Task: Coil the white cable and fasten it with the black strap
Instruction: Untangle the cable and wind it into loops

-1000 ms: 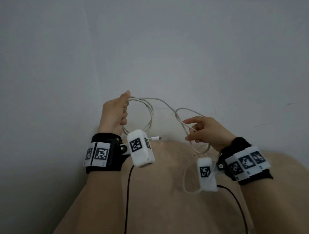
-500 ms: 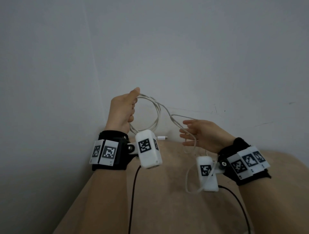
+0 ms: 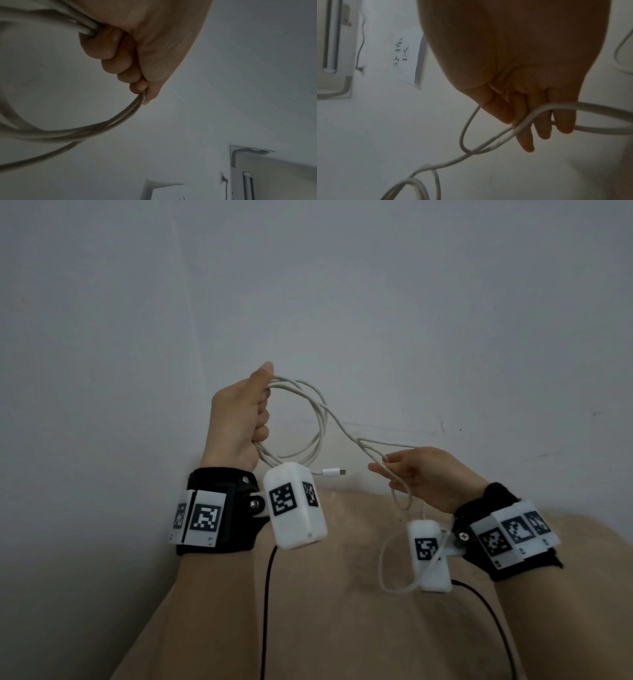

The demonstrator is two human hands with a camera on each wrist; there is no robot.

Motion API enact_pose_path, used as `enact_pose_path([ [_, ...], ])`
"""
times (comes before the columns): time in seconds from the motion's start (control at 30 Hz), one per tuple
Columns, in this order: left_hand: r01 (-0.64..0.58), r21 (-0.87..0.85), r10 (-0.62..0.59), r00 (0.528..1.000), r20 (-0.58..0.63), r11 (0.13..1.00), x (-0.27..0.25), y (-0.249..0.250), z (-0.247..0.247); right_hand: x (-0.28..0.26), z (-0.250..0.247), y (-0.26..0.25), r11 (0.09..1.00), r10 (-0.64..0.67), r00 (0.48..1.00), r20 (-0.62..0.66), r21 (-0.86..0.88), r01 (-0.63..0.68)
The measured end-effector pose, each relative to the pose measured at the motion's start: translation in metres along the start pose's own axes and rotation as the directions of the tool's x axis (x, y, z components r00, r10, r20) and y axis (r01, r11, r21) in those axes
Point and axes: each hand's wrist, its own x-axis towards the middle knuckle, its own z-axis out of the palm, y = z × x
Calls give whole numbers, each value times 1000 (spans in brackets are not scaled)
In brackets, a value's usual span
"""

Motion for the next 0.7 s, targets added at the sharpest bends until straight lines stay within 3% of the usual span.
enact_pose_path([
  [0.37,57,-46,-55,998,24,997,3,1,-6,-3,0,5,993,-49,997,60,-107,55],
  [0.47,99,-23,-98,994,56,995,5,-3,-6,-7,0,2,963,-38,997,72,-262,56],
  [0.6,108,68,-111,993,45,992,3,-13,1,-14,2,-8,795,-6,993,116,-601,75],
  [0.7,90,128,-91,996,8,988,2,-17,5,-19,-1,-17,587,-161,982,102,-790,178],
])
